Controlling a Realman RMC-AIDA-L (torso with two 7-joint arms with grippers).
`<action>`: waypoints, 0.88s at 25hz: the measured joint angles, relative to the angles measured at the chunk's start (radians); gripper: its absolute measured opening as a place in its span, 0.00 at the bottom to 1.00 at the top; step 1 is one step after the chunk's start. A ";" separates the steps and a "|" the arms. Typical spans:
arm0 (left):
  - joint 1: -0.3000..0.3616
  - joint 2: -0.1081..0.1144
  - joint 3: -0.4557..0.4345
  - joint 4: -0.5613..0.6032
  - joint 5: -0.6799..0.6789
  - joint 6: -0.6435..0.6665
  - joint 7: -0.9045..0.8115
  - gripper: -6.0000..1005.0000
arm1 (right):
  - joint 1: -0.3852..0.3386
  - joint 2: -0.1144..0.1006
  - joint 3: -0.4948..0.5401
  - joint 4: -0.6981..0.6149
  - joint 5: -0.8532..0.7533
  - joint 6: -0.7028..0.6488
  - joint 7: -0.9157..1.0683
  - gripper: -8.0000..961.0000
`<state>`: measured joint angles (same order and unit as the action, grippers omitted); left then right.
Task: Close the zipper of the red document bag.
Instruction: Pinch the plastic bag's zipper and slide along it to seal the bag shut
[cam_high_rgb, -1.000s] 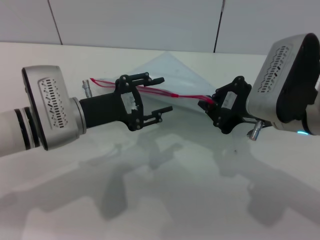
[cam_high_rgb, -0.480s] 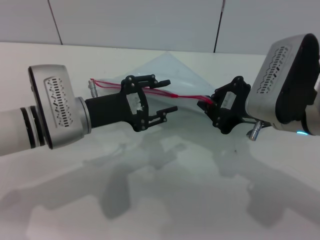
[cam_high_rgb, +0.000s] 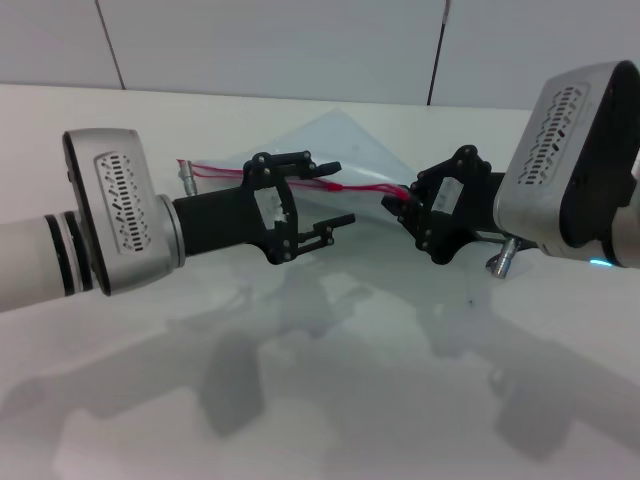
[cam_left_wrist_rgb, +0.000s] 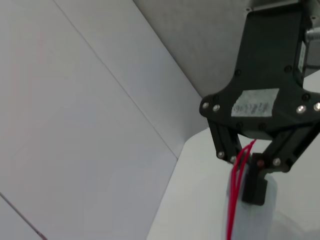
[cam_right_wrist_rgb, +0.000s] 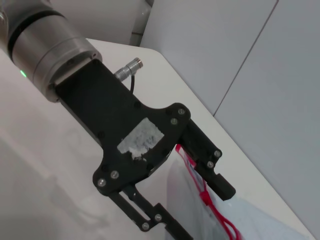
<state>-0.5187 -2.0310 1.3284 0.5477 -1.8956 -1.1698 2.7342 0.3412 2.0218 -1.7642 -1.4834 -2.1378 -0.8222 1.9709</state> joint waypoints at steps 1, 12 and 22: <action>-0.002 0.000 0.000 -0.001 -0.001 0.001 0.000 0.54 | 0.000 0.000 -0.001 0.000 0.000 0.000 0.000 0.06; -0.007 -0.001 0.000 -0.003 -0.003 0.000 -0.007 0.51 | 0.003 0.000 -0.008 -0.005 0.001 -0.001 -0.001 0.06; -0.009 -0.002 0.000 -0.005 -0.002 0.003 -0.007 0.49 | -0.002 0.000 -0.008 -0.027 0.002 -0.017 -0.001 0.06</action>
<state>-0.5274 -2.0325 1.3284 0.5430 -1.8971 -1.1668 2.7273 0.3396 2.0217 -1.7722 -1.5105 -2.1357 -0.8390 1.9695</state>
